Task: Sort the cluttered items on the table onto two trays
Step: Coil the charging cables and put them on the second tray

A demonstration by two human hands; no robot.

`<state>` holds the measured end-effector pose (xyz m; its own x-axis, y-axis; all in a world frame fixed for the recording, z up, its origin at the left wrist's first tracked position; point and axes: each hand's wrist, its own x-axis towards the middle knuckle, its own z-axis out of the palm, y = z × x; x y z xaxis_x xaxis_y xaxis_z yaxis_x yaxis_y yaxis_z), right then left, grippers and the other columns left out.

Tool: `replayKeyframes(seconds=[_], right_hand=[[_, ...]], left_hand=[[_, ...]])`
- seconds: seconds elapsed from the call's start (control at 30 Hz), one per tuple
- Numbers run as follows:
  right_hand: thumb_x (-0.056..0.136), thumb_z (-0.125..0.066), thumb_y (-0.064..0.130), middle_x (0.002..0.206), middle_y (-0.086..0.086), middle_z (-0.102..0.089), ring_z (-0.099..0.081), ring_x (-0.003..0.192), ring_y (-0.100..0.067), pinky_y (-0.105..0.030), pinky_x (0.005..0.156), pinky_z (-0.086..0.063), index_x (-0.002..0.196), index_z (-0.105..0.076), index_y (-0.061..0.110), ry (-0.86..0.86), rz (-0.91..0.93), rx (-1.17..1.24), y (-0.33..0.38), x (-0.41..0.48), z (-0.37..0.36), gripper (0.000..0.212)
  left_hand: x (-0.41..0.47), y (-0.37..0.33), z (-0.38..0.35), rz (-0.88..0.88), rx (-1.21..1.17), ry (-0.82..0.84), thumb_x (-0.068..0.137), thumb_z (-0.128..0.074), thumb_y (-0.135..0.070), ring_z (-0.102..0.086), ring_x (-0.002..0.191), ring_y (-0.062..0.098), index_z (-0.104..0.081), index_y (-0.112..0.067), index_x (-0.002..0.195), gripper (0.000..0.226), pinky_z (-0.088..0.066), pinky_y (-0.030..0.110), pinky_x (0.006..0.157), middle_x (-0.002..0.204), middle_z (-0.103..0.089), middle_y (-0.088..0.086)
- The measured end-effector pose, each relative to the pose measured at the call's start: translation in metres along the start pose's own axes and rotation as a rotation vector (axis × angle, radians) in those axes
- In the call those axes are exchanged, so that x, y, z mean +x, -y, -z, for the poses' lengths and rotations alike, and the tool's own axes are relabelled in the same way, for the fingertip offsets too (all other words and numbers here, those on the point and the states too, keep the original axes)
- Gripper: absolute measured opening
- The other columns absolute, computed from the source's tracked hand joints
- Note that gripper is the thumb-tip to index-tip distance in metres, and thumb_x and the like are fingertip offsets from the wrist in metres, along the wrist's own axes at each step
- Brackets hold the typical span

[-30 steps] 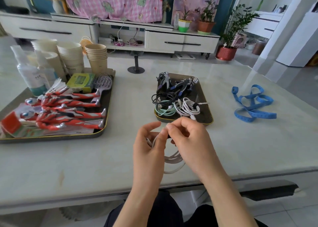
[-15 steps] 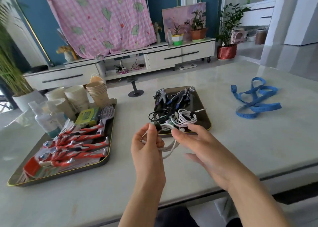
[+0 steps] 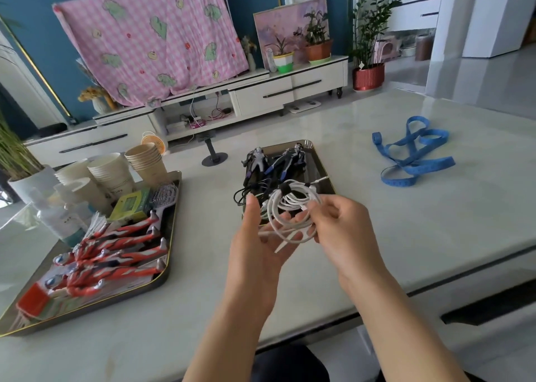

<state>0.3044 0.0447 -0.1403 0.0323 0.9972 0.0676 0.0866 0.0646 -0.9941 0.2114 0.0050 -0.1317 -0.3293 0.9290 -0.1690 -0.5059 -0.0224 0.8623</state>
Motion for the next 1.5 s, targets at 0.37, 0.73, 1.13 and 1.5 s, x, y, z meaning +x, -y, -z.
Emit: replayKeyframes(seconds=[0.37, 0.73, 1.13, 1.5], right_hand=[[0.095, -0.047, 0.018, 0.090, -0.009, -0.069, -0.059, 0.073, -0.018, -0.023, 0.054, -0.041, 0.099, -0.064, 0.009, 0.192, -0.035, -0.381, -0.012, 0.028, -0.001, 0.019], [0.095, -0.041, 0.011, 0.112, -0.019, -0.057, -0.058, 0.095, -0.033, -0.032, 0.068, -0.039, 0.118, -0.037, 0.004, 0.025, 0.099, -0.339, 0.010, 0.107, -0.030, 0.024], [0.094, -0.040, 0.010, 0.116, -0.013, -0.056, -0.049, 0.110, -0.030, -0.034, 0.082, -0.040, 0.106, -0.059, 0.007, -0.069, 0.218, -1.058, -0.034, 0.176, -0.055, 0.023], [0.088, -0.045, 0.005, 0.084, -0.027, -0.063, -0.050, 0.071, -0.029, -0.030, 0.056, -0.031, 0.083, -0.062, -0.011, -0.373, 0.105, -0.426, -0.009, 0.202, 0.046, 0.024]], left_hand=[[0.010, 0.002, 0.013, -0.066, 0.260, -0.100, 0.087, -0.059, 0.000, -0.065, 0.067, 0.016, -0.057, -0.002, 0.104, 0.017, -0.057, 0.021, 0.068, 0.078, -0.067, 0.012], [0.105, -0.037, -0.017, -0.093, 0.635, 0.010, 0.092, -0.045, 0.008, -0.059, 0.066, 0.015, -0.061, -0.006, 0.071, 0.030, -0.053, 0.021, 0.067, 0.072, -0.061, 0.011], [0.199, -0.021, -0.024, -0.503, 1.667, 0.282, 0.101, -0.032, -0.020, -0.033, 0.134, 0.026, -0.038, -0.010, 0.140, 0.041, -0.027, 0.032, 0.106, 0.144, -0.039, 0.011], [0.211, 0.019, -0.020, -0.346, 2.152, 0.362, 0.099, -0.009, -0.045, 0.005, 0.145, 0.023, -0.010, -0.013, 0.150, 0.060, 0.001, 0.048, 0.115, 0.158, 0.003, 0.005]])
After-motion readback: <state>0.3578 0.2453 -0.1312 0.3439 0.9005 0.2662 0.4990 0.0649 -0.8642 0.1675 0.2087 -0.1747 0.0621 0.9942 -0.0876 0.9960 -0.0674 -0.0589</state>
